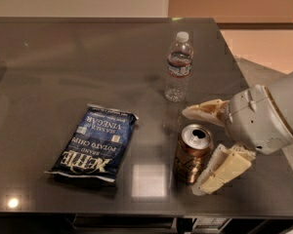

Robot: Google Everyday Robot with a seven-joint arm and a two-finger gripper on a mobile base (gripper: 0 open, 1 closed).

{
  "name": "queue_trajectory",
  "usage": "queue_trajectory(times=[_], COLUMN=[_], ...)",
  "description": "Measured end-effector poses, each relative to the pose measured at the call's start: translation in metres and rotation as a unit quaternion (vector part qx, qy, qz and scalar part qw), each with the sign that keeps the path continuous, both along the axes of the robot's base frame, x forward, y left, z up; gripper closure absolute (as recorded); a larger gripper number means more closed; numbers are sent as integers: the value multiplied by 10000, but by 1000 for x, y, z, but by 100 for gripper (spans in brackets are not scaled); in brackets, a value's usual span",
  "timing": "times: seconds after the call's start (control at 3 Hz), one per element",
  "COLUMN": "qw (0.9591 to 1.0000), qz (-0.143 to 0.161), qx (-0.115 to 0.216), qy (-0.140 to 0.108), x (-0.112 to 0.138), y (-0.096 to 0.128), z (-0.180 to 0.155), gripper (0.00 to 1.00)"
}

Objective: Knock orange can over

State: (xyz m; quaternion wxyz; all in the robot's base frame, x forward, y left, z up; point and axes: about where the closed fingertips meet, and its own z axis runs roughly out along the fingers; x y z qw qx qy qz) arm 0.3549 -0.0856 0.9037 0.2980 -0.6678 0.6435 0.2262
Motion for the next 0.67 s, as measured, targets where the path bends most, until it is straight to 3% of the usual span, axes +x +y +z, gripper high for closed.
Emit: queue_trajectory(times=[0.67], qw=[9998], qz=[-114], qx=[-145], qy=[90], x=[5], y=[1], z=[-9], gripper=[63])
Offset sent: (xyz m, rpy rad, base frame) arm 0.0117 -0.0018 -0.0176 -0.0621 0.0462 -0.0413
